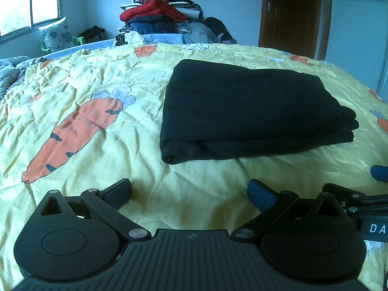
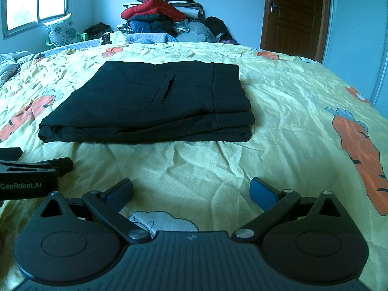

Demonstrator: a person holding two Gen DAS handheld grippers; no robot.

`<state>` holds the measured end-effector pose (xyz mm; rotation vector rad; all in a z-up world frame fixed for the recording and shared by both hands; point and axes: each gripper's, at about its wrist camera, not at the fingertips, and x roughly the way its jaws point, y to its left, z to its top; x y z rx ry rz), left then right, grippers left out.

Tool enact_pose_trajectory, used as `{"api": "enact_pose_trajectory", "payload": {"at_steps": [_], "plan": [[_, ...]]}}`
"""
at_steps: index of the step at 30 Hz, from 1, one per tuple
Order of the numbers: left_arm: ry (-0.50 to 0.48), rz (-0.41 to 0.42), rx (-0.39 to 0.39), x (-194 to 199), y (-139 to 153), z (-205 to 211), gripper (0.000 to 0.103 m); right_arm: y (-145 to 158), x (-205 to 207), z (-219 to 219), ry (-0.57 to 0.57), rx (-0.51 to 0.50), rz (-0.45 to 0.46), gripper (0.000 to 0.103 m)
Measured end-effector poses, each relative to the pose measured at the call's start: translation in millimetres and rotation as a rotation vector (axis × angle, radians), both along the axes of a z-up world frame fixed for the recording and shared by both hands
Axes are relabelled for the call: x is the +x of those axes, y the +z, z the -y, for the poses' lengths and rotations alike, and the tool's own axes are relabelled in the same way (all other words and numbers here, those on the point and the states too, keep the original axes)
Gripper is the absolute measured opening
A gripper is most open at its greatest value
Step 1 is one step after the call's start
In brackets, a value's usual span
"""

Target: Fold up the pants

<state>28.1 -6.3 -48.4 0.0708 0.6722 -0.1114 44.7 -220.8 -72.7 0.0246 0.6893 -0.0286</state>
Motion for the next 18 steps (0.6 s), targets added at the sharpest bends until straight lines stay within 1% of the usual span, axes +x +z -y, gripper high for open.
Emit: {"api": "enact_pose_trajectory", "payload": {"at_steps": [18], "plan": [[0.004, -0.003, -0.011, -1.2, 1.1, 0.4, 0.103, -0.3, 0.3, 0.3, 0.000, 0.001, 0.000, 0.103]]}}
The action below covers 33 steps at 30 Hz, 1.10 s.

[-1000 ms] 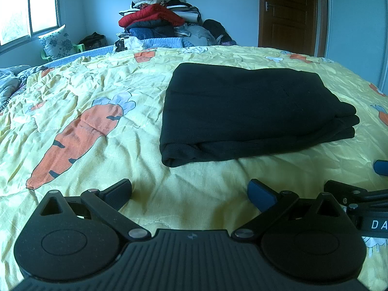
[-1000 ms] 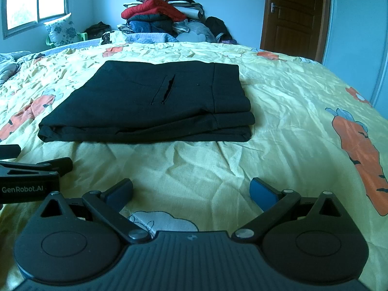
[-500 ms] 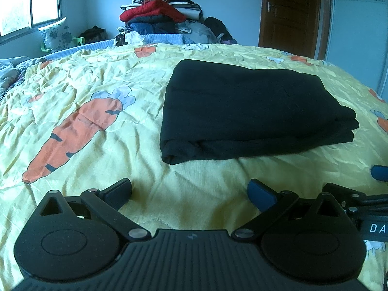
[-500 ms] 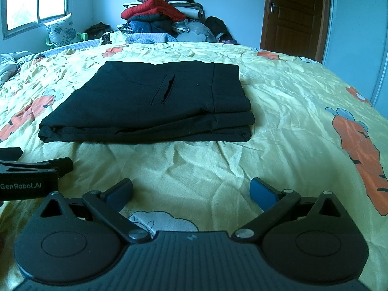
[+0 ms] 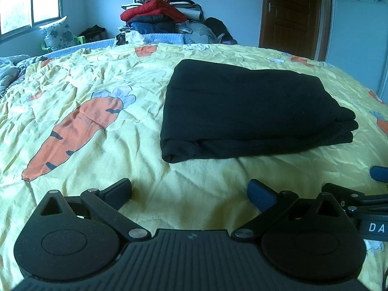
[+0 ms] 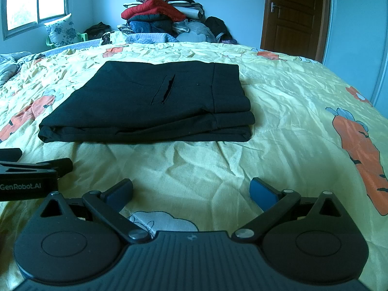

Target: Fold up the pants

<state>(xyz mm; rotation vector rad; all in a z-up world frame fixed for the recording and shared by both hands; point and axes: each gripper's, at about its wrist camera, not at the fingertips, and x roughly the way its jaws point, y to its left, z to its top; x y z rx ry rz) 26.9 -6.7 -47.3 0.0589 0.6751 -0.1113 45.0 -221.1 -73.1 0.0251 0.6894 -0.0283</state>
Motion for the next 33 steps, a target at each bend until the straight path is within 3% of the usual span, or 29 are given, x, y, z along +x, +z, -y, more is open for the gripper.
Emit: {"api": "enact_pose_trajectory", "payload": {"at_steps": [14, 17, 33], "plan": [[0.053, 0.012, -0.013, -5.9, 1.0, -4.5, 0.103, 4.7, -3.3, 1.7, -0.049, 0.027, 0.045, 0.103], [0.061, 0.005, -0.011, -5.3, 0.2, -4.6, 0.103, 0.5, 3.7, 2.0, -0.055, 0.017, 0.002, 0.103], [0.059, 0.001, -0.012, -5.1, -0.5, -4.6, 0.103, -0.2, 3.1, 1.8, -0.043, 0.008, 0.002, 0.103]]}}
